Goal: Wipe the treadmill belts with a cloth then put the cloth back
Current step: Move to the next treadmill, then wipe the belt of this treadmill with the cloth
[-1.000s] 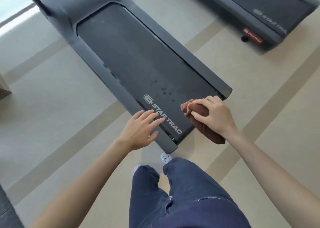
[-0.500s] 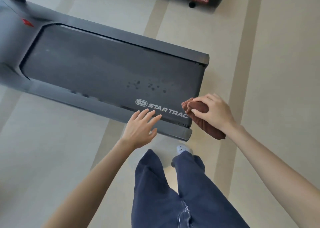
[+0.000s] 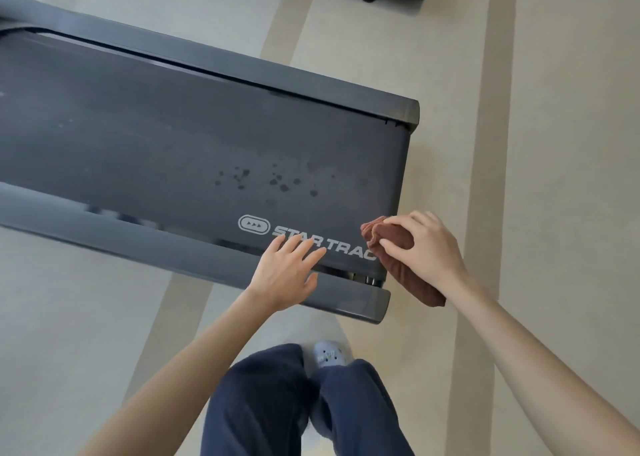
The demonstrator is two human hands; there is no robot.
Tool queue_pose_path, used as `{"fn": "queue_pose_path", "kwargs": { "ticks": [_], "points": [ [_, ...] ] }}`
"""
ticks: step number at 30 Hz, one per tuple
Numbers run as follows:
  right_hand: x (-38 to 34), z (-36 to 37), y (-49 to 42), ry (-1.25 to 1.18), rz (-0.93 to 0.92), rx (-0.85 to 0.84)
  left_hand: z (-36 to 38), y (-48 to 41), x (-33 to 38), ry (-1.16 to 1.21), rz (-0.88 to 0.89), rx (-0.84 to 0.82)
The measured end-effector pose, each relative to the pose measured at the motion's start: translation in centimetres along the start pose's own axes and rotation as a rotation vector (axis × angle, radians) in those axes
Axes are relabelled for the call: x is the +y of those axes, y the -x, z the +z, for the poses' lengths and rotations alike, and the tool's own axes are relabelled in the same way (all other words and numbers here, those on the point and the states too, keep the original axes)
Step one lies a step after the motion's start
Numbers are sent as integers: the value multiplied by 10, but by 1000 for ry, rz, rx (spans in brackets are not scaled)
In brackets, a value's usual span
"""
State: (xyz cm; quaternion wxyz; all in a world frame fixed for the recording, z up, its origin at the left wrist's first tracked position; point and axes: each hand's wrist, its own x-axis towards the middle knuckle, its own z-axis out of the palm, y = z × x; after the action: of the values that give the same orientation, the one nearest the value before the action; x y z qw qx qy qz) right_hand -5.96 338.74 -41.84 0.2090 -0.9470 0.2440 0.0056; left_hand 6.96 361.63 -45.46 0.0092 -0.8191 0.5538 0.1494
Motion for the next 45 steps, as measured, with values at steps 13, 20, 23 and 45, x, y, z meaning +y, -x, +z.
{"fn": "queue_pose_path", "kwargs": {
  "ticks": [13,20,23,45],
  "points": [
    [129,268,-100,21,56,79,263,-167,-84,-104,141,-4],
    [161,364,-132,198,152,126,328,-217,-113,-74,212,154],
    [166,383,-123,246,128,292,340,-219,-119,45,213,216],
    [202,359,-272,278,13,347,348,-227,-127,103,238,302]
  ]
}}
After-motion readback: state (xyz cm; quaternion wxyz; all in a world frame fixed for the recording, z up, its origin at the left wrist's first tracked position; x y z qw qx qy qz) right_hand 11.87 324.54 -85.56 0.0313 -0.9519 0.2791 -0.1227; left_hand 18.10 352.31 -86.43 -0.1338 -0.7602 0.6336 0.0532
